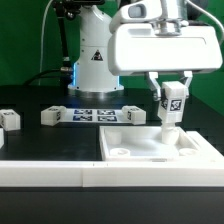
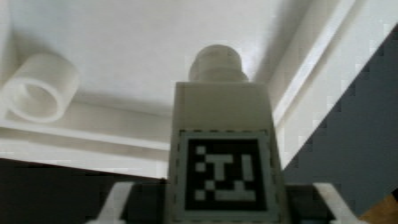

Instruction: Assemble one leg

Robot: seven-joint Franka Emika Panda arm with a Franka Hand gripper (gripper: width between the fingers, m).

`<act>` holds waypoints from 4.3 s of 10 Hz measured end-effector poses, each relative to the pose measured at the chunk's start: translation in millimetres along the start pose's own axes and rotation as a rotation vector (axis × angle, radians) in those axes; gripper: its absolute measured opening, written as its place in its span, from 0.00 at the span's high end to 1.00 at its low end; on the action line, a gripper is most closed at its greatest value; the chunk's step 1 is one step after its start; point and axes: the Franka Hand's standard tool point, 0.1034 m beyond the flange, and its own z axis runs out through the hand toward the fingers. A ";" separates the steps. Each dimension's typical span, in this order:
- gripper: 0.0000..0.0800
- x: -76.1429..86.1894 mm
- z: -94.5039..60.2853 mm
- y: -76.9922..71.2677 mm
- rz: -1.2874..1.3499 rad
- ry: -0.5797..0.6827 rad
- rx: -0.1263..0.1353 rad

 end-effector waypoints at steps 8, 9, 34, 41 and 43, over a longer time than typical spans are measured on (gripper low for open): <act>0.64 48.2 29.9 1.1 -0.004 0.036 0.012; 0.64 45.7 32.6 0.5 -0.004 0.039 0.011; 0.19 1.7 24.8 -11.7 -0.010 -0.057 0.030; 0.19 16.7 26.1 4.7 0.012 -0.403 0.111; 0.19 15.9 27.1 3.4 0.012 -0.398 0.110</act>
Offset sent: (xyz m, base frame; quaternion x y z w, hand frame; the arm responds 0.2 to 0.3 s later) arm 0.0351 0.0083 -0.0034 -0.0083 0.0003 0.0046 1.0000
